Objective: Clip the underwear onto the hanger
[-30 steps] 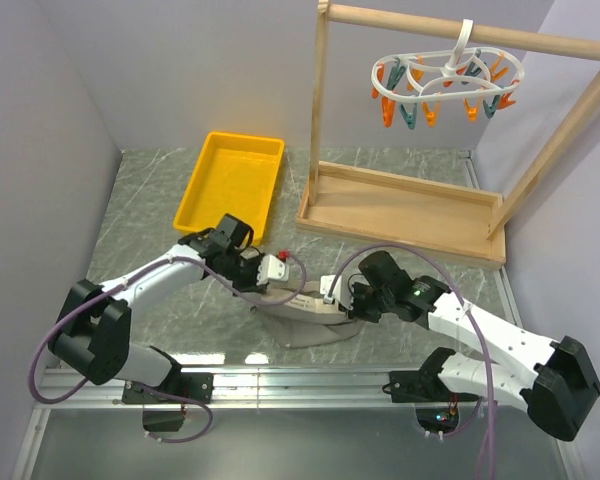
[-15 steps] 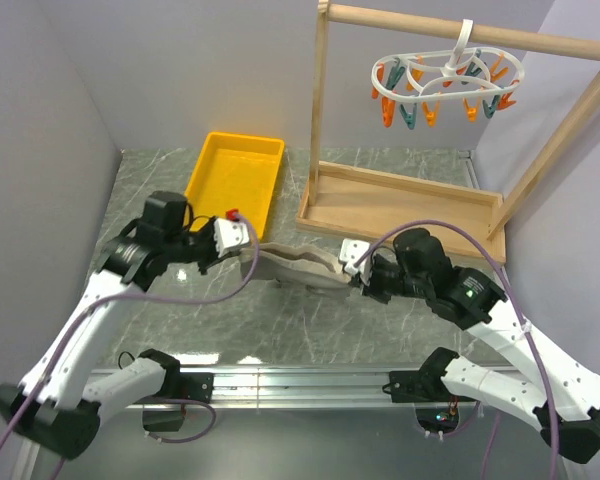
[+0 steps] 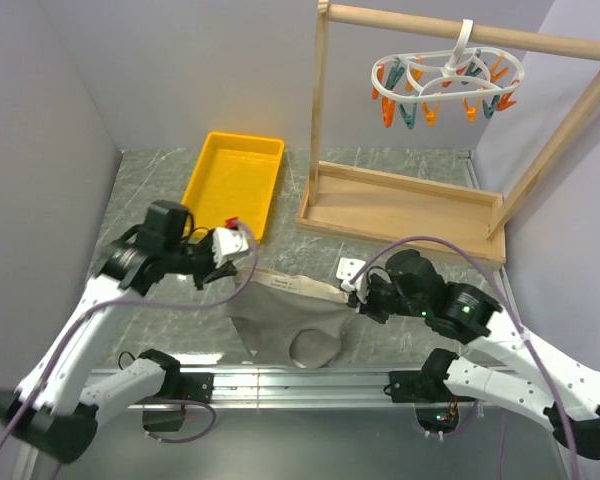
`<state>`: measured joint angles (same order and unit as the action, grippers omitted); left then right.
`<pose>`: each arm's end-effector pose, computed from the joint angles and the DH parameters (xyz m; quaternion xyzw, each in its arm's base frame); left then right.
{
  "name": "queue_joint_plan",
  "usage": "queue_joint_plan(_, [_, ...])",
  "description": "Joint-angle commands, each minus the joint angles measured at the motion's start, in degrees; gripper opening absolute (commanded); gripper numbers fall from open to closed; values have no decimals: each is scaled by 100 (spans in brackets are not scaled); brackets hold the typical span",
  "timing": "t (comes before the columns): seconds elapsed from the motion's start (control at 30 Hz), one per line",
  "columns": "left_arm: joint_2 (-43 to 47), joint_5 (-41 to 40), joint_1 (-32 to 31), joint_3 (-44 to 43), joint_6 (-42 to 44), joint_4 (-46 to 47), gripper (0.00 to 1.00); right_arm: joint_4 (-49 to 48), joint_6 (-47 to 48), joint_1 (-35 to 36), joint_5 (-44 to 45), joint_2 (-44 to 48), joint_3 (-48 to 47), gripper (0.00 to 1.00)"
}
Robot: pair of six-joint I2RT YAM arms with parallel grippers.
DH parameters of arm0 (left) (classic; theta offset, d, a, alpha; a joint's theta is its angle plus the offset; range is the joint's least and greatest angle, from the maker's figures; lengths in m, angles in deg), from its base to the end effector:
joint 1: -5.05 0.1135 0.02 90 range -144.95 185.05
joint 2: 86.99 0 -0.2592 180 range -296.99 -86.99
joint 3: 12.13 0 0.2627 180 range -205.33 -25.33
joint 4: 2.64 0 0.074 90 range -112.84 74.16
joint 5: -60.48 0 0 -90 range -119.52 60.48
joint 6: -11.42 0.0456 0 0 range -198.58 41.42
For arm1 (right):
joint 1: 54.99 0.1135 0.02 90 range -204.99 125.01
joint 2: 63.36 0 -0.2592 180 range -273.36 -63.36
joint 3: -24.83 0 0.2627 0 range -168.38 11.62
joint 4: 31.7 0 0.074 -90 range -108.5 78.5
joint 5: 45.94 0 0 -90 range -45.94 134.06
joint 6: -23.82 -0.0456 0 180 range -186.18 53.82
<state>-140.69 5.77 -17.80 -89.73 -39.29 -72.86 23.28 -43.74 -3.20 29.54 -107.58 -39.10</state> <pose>0.1589 -0.0955 0.3484 0.5531 0.6995 -0.2278 0.3911 0.1011 0.1469 0.3146 -0.5779 0.6675 0.2241 0.4127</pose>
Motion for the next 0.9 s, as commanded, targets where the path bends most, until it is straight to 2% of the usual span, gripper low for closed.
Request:
queue_joint_plan(0.0, [-858, -643, -131, 270, -421, 821, 0, -450, 348, -457, 661, -357, 579, 0])
queue_joint_plan(0.13, [-1897, -1303, -562, 393, -711, 1771, 0, -1021, 595, -1256, 503, -1007, 1151, 0])
queue_joint_plan(0.27, [-2934, -1779, -826, 263, -1168, 2598, 1, -1575, 911, -1662, 521, -1763, 1240, 0])
queue_joint_plan(0.3, [-3311, -1823, -817, 209, -1352, 2816, 4, -1707, 1025, -1698, 512, -2008, 1222, 4])
queue_joint_plan(0.33, [-3480, -1954, -826, 165, -1432, 2932, 7, -1760, 1069, -1733, 521, -2124, 1205, 8])
queue_joint_plan(0.4, [-3778, -2140, -817, 77, -1581, 3134, 21, -1848, 1140, -1777, 591, -2396, 1179, 23])
queue_joint_plan(0.43, [-3806, -2210, -817, 59, -1678, 3292, 29, -1858, 1114, -1795, 704, -2476, 1109, 47])
queue_joint_plan(0.47, [-3815, -2263, -800, 42, -1740, 3354, 43, -1875, 1079, -1813, 775, -2520, 1065, 58])
queue_joint_plan(0.5, [-3728, -2263, -782, 33, -1793, 3381, 48, -1840, 1018, -1848, 802, -2547, 1012, 65])
queue_joint_plan(0.57, [-3457, -2237, -739, 7, -1881, 3381, 63, -1683, 947, -1909, 837, -2477, 819, 65])
queue_joint_plan(0.63, [-3228, -2237, -695, -11, -1933, 3337, 65, -1577, 903, -1936, 907, -2381, 670, 65])
queue_joint_plan(0.67, [-2966, -2263, -651, 15, -1960, 3337, 71, -1533, 851, -1945, 934, -2310, 634, 65])
queue_joint_plan(0.77, [-2429, -1930, -519, 42, -1925, 3092, 72, -1112, 719, -1936, 777, -1942, 423, 62])
queue_joint_plan(0.8, [-2314, -1851, -519, 77, -1934, 3048, 72, -1006, 684, -1945, 715, -1871, 309, 58])
queue_joint_plan(0.87, [-2068, -1710, -518, 129, -1986, 2794, 67, -752, 587, -1936, 513, -1730, 212, 53])
